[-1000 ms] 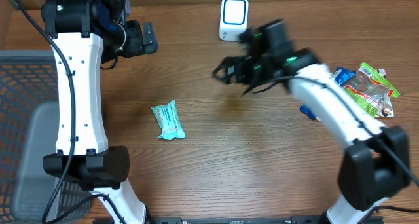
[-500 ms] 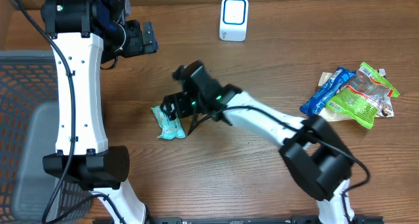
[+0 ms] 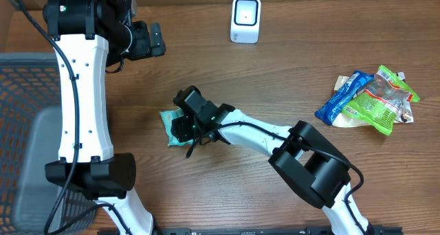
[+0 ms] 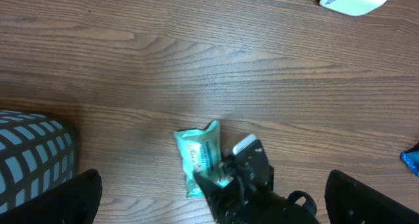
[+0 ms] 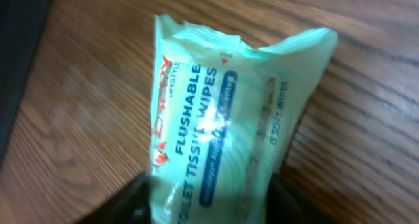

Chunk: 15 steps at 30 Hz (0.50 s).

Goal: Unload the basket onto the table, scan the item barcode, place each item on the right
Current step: 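Move the right gripper to the teal wipes pack and grasp it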

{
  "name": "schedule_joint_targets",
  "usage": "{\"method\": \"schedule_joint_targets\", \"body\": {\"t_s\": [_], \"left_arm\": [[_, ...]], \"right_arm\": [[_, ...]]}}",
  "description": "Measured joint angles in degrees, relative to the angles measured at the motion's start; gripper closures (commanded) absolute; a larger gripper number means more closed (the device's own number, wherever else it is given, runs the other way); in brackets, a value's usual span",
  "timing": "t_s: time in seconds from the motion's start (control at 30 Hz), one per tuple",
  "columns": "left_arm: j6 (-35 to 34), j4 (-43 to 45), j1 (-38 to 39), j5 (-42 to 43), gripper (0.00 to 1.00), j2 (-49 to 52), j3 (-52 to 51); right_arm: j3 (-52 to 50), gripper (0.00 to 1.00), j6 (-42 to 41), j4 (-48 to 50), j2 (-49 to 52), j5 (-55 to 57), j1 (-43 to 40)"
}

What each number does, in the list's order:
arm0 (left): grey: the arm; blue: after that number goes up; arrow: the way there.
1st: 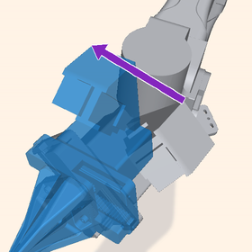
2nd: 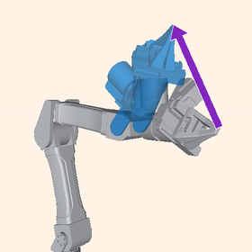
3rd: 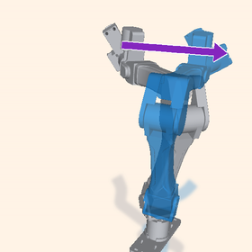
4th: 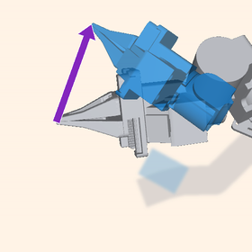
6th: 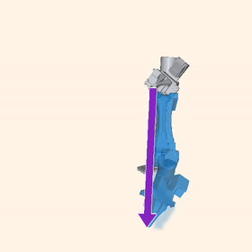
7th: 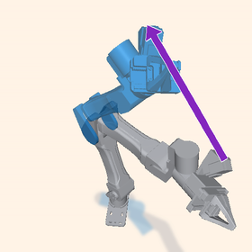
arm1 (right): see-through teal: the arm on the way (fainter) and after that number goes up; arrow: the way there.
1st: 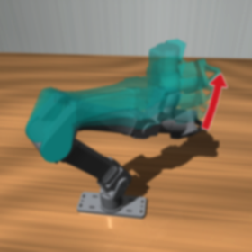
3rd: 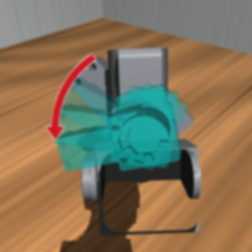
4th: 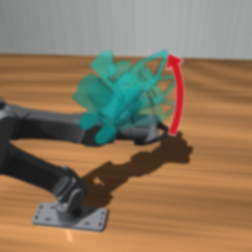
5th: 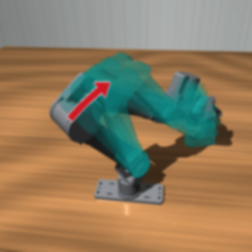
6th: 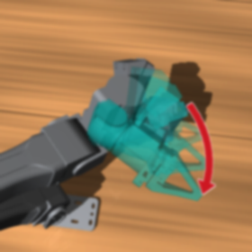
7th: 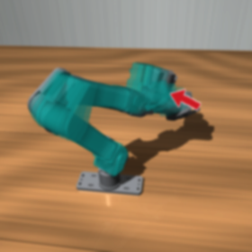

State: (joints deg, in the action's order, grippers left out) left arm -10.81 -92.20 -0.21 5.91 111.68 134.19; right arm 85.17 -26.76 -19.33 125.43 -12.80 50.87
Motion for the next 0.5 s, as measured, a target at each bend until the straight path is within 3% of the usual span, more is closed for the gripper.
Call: {"method": "schedule_joint_targets", "body": {"t_s": [0.27,0.5], "left_arm": [[0.00,0.00,0.00,0.00,0.00,0.00,0.00],[0.00,0.00,0.00,0.00,0.00,0.00,0.00]], "right_arm": [[0.90,0.60,-4.70,-7.19,-0.81,-2.43,-3.78],[0.85,0.56,-4.00,-19.74,-4.02,-3.98,-15.23]]}}
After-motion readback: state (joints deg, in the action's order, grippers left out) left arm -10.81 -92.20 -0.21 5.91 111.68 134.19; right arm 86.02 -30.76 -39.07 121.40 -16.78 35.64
